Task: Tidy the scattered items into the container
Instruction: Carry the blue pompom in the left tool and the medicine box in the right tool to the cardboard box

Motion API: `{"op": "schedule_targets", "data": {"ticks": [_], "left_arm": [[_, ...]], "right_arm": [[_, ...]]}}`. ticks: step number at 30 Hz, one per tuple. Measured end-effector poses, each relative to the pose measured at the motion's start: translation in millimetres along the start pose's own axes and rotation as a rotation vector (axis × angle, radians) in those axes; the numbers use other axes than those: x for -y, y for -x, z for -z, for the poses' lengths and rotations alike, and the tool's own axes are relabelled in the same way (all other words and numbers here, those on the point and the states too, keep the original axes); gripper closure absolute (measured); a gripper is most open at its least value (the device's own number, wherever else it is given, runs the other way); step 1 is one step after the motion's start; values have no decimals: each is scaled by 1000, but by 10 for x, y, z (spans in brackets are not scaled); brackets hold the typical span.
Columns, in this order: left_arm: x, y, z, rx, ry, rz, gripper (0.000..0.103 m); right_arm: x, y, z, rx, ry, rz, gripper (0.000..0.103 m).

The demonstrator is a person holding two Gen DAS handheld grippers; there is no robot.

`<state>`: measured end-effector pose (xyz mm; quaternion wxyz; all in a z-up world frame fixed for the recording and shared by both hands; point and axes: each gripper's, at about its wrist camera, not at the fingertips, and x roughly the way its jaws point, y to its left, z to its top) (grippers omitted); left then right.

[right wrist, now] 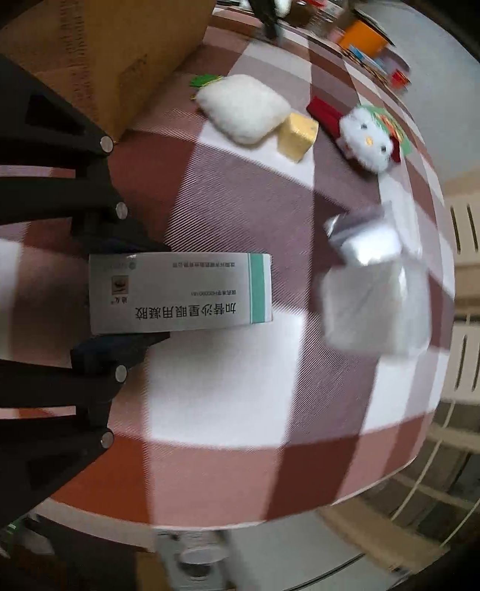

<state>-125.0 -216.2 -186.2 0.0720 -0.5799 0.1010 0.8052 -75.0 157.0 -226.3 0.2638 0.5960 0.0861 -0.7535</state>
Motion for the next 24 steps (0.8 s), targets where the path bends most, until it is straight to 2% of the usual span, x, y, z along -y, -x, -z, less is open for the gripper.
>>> {"op": "schedule_targets", "data": {"ticks": [3, 6, 11, 15, 20, 24], "left_arm": [[-222, 185, 309, -6, 91, -21, 72], [-319, 457, 636, 17, 137, -59, 72], [-357, 938, 1175, 50, 229, -89, 72], [-359, 1358, 1593, 71, 328, -92, 72], [-126, 1820, 1798, 124, 372, -85, 72], [178, 2166, 1752, 179, 363, -63, 72]], "right_arm": [[143, 150, 193, -12, -91, 7, 66], [221, 382, 405, -1, -157, 20, 66], [226, 868, 796, 54, -229, 33, 66], [174, 1230, 909, 119, -243, 12, 66], [-116, 1686, 1072, 202, -212, -22, 66], [-349, 1972, 1171, 262, -174, -50, 66]]}}
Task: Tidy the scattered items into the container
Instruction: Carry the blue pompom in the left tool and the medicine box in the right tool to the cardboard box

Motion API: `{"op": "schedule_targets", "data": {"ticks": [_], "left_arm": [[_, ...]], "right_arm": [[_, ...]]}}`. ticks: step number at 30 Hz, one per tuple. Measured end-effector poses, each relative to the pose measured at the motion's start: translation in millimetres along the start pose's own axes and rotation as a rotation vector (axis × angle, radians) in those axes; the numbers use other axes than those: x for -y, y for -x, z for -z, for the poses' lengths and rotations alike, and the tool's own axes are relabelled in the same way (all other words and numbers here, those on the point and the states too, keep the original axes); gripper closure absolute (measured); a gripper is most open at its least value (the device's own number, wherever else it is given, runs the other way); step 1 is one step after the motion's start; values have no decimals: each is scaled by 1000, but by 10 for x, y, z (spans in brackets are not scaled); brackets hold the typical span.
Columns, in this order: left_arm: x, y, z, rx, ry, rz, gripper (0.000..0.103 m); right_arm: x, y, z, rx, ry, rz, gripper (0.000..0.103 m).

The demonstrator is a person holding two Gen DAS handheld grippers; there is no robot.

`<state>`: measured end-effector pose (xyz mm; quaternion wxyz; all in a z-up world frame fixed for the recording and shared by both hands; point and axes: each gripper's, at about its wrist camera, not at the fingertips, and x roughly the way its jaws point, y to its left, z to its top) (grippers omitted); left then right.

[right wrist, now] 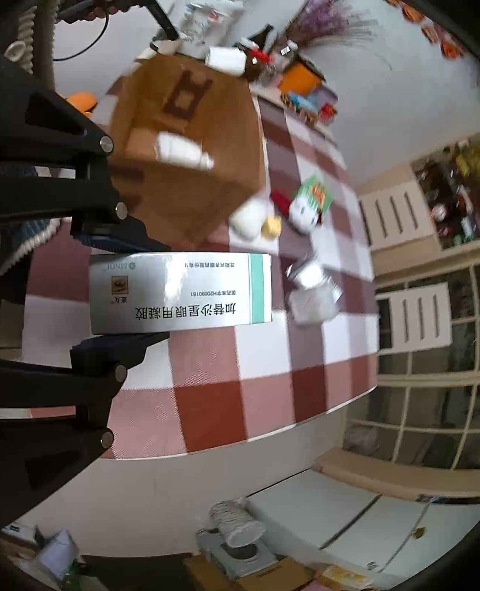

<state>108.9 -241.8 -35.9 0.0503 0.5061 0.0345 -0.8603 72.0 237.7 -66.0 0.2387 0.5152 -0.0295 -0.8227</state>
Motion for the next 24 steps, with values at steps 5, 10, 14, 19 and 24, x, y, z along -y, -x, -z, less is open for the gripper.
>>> {"op": "schedule_targets", "data": {"ticks": [5, 10, 14, 19, 24], "left_arm": [[468, 307, -67, 16, -49, 43, 72], [983, 504, -121, 14, -141, 38, 72], [1328, 607, -157, 17, -201, 66, 72], [1683, 709, -187, 27, -285, 81, 72], [1857, 725, -265, 40, -320, 69, 72]], "right_arm": [[-386, 264, 75, 42, 47, -102, 66], [-724, 496, 137, 96, 103, -140, 66], [-918, 611, 129, 139, 154, -138, 66], [-1096, 723, 89, 172, 185, -163, 66], [-1283, 833, 72, 214, 238, -155, 66]]}}
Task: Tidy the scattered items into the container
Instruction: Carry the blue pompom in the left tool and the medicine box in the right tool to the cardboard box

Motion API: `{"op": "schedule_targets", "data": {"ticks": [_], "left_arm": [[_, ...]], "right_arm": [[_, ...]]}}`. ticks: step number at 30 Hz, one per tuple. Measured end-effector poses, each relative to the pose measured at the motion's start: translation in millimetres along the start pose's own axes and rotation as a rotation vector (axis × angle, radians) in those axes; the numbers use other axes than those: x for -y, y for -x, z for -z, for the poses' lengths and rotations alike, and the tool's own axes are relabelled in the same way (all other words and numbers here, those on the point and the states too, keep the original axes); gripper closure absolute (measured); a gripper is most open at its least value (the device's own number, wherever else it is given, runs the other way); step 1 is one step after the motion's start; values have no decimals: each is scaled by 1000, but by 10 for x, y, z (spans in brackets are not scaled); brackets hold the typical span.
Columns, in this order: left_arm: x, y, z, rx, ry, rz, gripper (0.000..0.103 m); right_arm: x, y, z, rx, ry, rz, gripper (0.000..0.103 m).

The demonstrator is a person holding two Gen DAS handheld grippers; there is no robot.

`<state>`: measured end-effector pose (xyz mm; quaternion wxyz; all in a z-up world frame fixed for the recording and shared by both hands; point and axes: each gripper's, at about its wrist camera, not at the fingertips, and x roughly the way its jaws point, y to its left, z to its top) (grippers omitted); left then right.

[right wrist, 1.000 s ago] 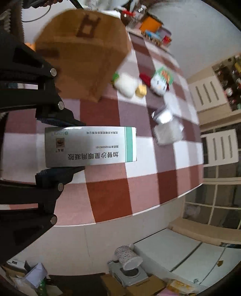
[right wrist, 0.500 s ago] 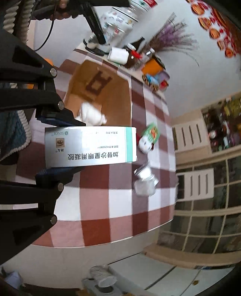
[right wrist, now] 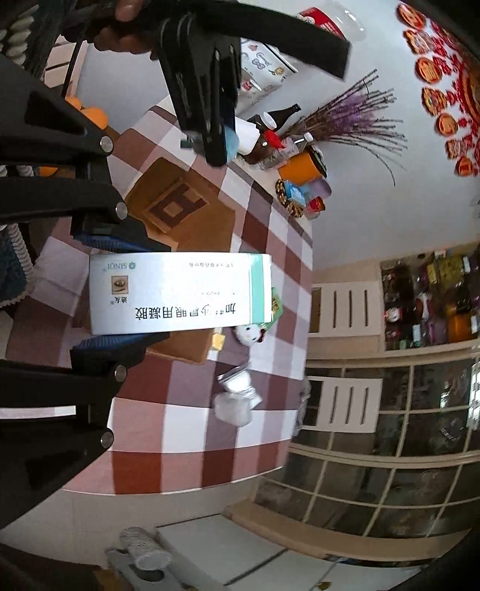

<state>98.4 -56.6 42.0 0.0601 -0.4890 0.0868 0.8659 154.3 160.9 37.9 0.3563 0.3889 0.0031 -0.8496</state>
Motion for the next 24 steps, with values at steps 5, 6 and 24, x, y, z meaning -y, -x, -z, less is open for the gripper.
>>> {"op": "schedule_targets", "data": {"ticks": [5, 6, 24], "left_arm": [[39, -72, -75, -6, -2, -9, 72], [36, -92, -81, -10, -2, -8, 72], [2, -399, -136, -83, -4, 1, 72]], "right_arm": [[-103, 48, -82, 32, 34, 19, 66], [-112, 48, -94, 34, 36, 20, 66], [-136, -193, -185, -5, 24, -7, 66]]}}
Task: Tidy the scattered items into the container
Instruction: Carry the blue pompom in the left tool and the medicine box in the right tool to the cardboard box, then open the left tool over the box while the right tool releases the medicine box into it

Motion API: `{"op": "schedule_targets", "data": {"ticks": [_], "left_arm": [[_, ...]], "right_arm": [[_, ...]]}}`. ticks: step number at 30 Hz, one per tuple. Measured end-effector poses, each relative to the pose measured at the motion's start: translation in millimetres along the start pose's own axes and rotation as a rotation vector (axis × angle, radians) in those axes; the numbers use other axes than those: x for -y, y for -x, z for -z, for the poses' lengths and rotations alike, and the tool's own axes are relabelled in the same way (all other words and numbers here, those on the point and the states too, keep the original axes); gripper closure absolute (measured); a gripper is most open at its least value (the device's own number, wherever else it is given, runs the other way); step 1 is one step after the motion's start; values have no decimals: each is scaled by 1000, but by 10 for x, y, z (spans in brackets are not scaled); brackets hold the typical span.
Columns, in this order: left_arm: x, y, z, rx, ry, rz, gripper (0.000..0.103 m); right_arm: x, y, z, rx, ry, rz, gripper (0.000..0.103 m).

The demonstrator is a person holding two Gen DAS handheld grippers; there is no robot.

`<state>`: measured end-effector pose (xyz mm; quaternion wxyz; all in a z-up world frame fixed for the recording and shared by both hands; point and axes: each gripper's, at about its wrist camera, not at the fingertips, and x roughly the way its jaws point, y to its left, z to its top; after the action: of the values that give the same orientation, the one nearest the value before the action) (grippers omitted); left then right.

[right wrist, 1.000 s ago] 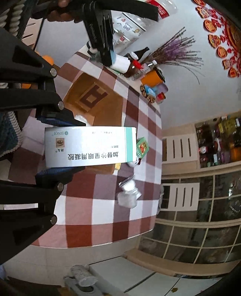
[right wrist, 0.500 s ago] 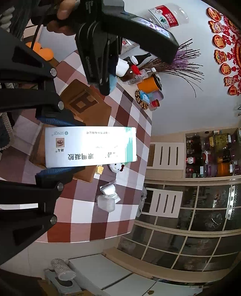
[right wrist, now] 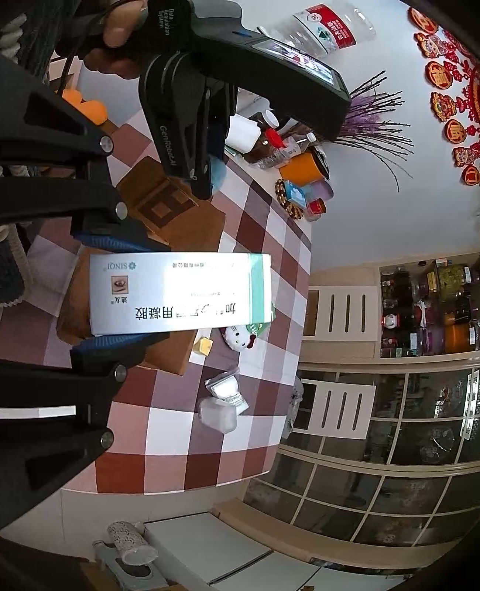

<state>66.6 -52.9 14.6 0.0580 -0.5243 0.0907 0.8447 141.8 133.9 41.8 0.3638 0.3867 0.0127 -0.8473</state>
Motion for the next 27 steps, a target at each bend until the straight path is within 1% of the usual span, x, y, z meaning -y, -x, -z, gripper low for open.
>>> {"op": "schedule_targets", "data": {"ticks": [6, 14, 27], "left_arm": [[1, -126, 6, -48, -7, 10, 72], [-9, -236, -2, -84, -4, 16, 72], [20, -318, -43, -107, -17, 20, 72]], "right_arm": [[-5, -93, 3, -28, -7, -15, 66], [7, -135, 13, -44, -14, -27, 66], [26, -194, 12, -64, -27, -47, 66]]}}
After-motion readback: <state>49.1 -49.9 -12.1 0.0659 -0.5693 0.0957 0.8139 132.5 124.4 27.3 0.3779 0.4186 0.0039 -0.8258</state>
